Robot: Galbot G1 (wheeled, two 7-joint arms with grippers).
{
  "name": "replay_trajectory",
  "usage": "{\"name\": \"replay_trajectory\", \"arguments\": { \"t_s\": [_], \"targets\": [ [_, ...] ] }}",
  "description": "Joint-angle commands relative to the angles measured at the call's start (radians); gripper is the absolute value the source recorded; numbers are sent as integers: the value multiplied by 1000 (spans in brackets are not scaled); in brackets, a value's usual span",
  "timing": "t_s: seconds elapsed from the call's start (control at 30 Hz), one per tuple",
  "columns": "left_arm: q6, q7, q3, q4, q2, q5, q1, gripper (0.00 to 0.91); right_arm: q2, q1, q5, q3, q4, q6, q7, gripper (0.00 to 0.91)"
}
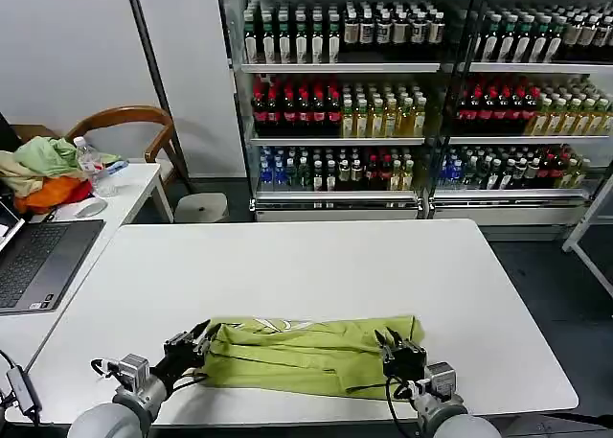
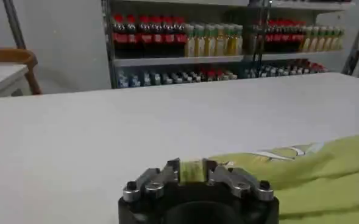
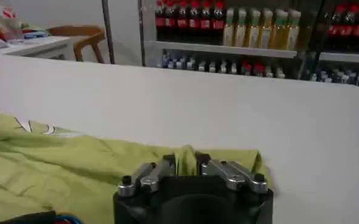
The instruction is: Fold and organize the clothes.
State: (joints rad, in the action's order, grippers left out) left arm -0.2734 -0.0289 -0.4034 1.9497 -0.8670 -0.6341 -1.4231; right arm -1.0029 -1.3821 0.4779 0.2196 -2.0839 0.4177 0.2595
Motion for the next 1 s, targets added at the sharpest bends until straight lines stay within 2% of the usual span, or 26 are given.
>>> {"name": "replay_trajectory", "arguments": {
  "t_s": [0.03,0.2,0.4,0.77,0.8,0.83,0.87,1.0],
  "targets": [
    [-13,-223,44,110,-12,-35,7,907,10,-61,-23,90,-82,-10,-19,907],
    [-53,-420,161,124,-47,-63,15,907,13,-95,-10,149,-143,-10,-16,907],
    [-44,-461,204,86,-91,-67,27,907,10,-100,-9,170,-139,-11,-16,907],
    [-88,-490,200,48,-112,-100,50,907,-2,-87,-16,151,-113,-21,-16,907],
    [-88,-489,200,48,-113,-104,50,262,-2,-86,-19,149,-111,-23,-15,907],
    [-88,-489,200,50,-114,-106,47,81,-2,-85,-19,149,-110,-24,-15,907],
    [-87,-489,200,53,-114,-107,45,50,1,-84,-19,148,-109,-24,-15,907],
    [-88,-477,203,56,-117,-105,41,50,3,-81,-18,147,-103,-24,-14,907]
  ]
}}
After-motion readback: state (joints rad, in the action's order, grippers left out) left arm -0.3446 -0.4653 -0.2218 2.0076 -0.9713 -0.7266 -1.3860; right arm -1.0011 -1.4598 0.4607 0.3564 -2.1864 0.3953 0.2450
